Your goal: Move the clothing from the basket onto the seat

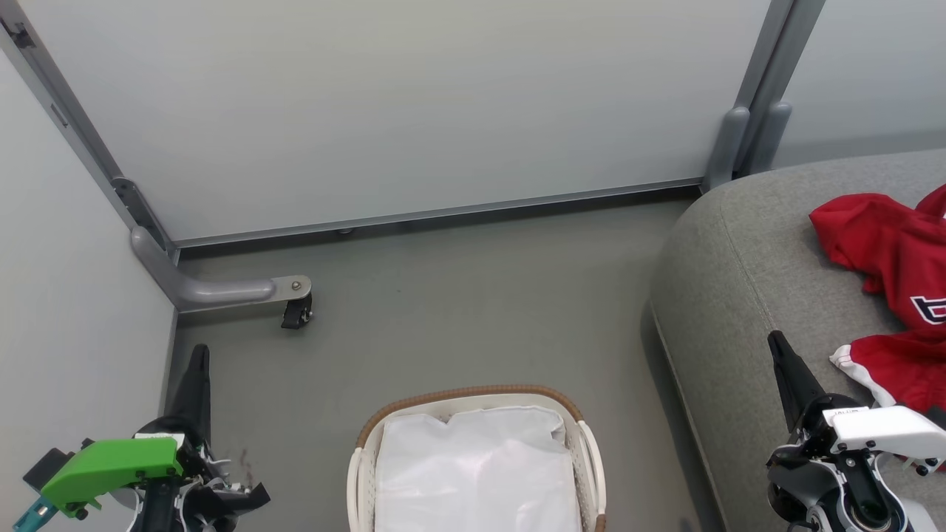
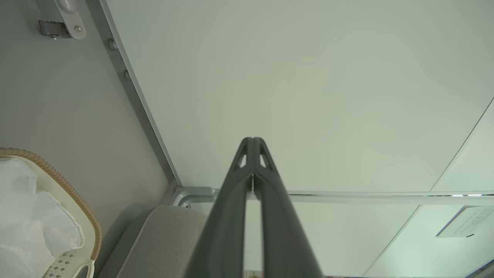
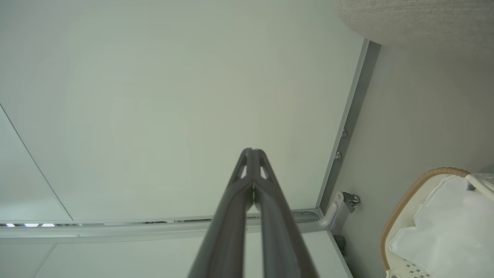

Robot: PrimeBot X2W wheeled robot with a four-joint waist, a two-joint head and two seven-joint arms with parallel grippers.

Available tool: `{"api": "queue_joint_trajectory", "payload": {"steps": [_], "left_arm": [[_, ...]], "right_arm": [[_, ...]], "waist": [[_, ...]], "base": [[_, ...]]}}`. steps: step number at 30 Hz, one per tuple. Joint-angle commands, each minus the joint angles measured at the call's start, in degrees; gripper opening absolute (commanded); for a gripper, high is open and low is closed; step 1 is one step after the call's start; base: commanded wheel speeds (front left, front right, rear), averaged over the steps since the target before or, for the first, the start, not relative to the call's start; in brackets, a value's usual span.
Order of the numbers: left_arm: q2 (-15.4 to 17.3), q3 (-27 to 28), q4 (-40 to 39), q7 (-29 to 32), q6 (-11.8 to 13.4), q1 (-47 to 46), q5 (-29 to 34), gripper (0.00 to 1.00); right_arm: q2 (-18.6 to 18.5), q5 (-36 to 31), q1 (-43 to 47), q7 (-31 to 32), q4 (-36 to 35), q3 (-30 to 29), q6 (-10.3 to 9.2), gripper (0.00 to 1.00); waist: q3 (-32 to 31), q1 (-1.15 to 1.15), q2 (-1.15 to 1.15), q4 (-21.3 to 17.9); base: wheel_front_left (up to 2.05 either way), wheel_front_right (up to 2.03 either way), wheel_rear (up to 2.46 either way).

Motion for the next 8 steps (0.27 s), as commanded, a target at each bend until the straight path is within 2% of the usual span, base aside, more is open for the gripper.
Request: {"api": "queue_joint_trajectory", "payload": {"steps": [1, 8], "left_arm": [[0.4, 0.1, -0.1, 0.2, -0.4, -0.7, -0.2, 0.00], [0.4, 0.1, -0.1, 0.2, -0.4, -0.7, -0.2, 0.00]], "right_arm": [[-0.4, 0.2, -0.4, 0.0, -0.1, -0.1, -0.02, 0.00], [-0.4, 0.2, -0.4, 0.0, -0.1, -0.1, -0.02, 0.00]], "waist": [[0.0, 0.00, 0.00, 0.0], [0.0, 0.00, 0.00, 0.0]], "base": [[0.00, 0.00, 0.00], [0.00, 0.00, 0.00]]}}
